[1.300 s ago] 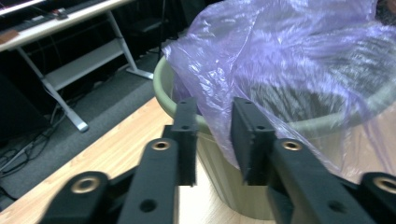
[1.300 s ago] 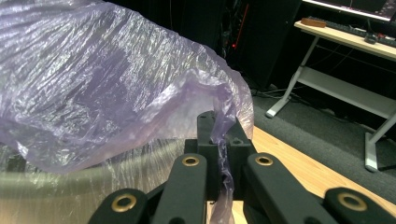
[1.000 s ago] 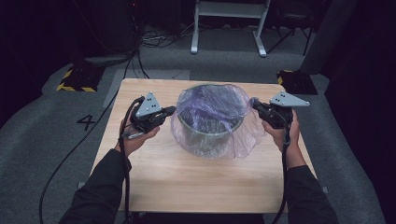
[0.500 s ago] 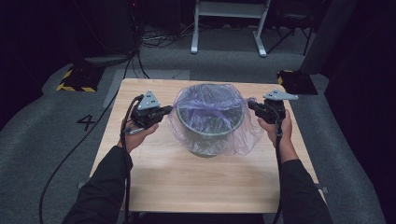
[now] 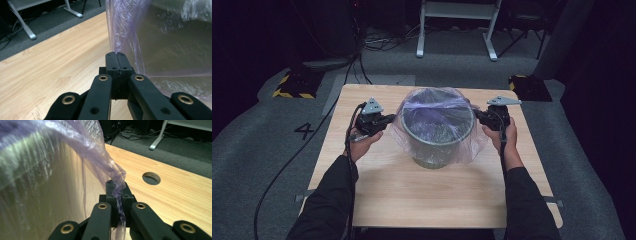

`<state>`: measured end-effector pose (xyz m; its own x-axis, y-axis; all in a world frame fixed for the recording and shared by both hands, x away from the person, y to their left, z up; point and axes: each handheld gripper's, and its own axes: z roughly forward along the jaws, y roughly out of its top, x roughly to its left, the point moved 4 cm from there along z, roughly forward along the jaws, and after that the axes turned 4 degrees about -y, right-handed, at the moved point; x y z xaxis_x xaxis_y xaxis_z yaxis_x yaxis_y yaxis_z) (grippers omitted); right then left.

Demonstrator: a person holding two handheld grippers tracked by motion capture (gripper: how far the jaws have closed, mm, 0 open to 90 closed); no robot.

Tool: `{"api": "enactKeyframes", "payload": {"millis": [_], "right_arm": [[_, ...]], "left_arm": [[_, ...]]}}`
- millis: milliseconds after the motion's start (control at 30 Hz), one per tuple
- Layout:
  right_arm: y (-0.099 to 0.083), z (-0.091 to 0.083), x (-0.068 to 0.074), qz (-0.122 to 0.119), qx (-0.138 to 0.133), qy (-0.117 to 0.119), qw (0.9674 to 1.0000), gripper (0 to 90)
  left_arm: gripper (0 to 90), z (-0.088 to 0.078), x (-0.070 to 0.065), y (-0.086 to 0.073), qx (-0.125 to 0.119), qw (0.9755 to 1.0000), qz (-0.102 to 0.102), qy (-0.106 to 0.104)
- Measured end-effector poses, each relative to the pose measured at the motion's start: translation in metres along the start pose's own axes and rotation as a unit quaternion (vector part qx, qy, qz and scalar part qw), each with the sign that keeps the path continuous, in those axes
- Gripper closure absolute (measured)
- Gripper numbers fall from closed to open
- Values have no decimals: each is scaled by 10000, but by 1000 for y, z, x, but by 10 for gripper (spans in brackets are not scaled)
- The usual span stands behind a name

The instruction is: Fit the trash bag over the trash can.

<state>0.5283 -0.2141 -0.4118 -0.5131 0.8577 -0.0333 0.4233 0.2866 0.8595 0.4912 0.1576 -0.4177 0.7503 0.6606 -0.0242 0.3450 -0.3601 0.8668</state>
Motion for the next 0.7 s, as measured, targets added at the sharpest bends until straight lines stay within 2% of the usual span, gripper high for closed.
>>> {"api": "enactKeyframes", "payload": {"millis": [167,200,233,267,300,333,400,467,533,633,700], "right_arm": [[-1,3,1,53,-25,73,10000,898],[-1,3,2,47,-34,79,10000,898],[-1,3,2,32,-61,56,10000,897],[0,2,3,15,-88,36,10000,897],[0,1,3,-3,-136,45,9999,897],[1,-1,4,-22,-180,28,9998,897],[3,-5,3,-57,-270,9,9996,897],[5,-10,2,-78,-347,-8,9994,897],[8,-15,0,-73,-443,-35,9990,897],[12,-22,-1,-110,-556,-28,9984,894],[16,-27,0,-186,-640,-72,9978,891]], "left_arm": [[899,6,0,-7,-52,9999,-130,-94],[897,6,0,-8,-85,9998,-162,-60],[834,6,1,-9,-47,9998,-205,6],[735,6,1,-9,-5,9996,-272,91],[604,3,0,-8,-26,9994,-342,74],[523,0,-2,-7,-97,9995,-294,25],[441,-12,-4,-4,-343,9992,-156,97],[356,-26,-3,1,-577,9981,-166,124],[315,-41,-4,7,-904,9958,-104,84],[300,-51,-5,17,-1002,9950,28,-14],[302,-53,-6,26,-1069,9942,104,47]]}}
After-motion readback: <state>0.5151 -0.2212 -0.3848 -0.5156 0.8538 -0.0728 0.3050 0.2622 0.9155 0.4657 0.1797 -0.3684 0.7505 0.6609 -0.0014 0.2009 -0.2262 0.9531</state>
